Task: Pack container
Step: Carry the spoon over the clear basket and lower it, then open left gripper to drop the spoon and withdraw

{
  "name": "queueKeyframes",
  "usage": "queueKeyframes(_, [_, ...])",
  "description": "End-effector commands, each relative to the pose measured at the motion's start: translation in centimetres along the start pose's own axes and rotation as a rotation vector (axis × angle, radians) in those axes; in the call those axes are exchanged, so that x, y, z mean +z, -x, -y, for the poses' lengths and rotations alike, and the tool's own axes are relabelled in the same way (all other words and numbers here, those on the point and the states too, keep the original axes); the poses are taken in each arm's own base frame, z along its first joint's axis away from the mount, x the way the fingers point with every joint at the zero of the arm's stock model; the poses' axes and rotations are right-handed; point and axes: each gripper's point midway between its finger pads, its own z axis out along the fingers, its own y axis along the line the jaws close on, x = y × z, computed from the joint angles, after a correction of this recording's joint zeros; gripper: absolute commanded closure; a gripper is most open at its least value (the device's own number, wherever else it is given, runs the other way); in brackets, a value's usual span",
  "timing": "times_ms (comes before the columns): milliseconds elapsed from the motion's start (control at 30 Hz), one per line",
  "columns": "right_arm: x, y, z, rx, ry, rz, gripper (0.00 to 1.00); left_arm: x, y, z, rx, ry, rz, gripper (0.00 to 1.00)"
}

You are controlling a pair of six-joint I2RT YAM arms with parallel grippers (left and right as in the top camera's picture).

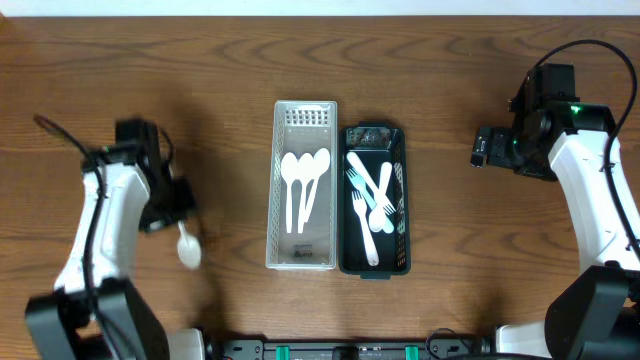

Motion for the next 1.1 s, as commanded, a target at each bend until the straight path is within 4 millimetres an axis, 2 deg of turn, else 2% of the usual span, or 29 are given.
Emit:
queueKeyframes(0, [0.3,0.0,0.0,-0.015,0.003,-0.006,0.01,-6.1,2.1,2.9,0.088,-0.036,0.165,0.94])
queueKeyframes(100, [0.3,0.2,0.0,-0.015,0.004,0.001,0.01,-9.3,2.1,6.3,0.188,-0.074,0.244,0.94])
queueKeyframes(200, [0.3,0.2,0.0,-0.015,0.004,0.002,0.01,-10.4,1.1,9.9,0.268,-0.111,0.273,0.94])
queueKeyframes(400, [0.3,0.1,0.0,-0.015,0.004,-0.001,0.01,-9.1,-1.4,16.0,0.433,-0.146,0.253,0.94])
queueKeyframes(533, [0.3,0.1,0.0,-0.015,0.004,0.000,0.01,-6.5,-2.4,19.5,0.527,-0.141,0.215,0.94])
queueKeyframes(700, [0.3,0.1,0.0,-0.016,0.003,0.000,0.01,-2.1,-2.4,21.7,0.570,-0.101,0.141,0.94])
queueKeyframes(833, [0.3,0.1,0.0,-0.016,0.004,-0.001,0.01,1.4,-2.7,21.8,0.580,-0.050,0.055,0.94])
queueKeyframes(933, [0.3,0.1,0.0,-0.016,0.004,-0.001,0.01,3.0,-2.9,21.7,0.582,-0.024,0.016,0.94])
queueKeyframes(1000, [0.3,0.1,0.0,-0.016,0.004,-0.001,0.01,3.2,-3.0,21.7,0.582,-0.020,0.010,0.88])
queueKeyframes(1067, [0.3,0.1,0.0,-0.016,0.004,-0.001,0.01,3.2,-2.9,21.7,0.582,-0.021,0.012,0.76])
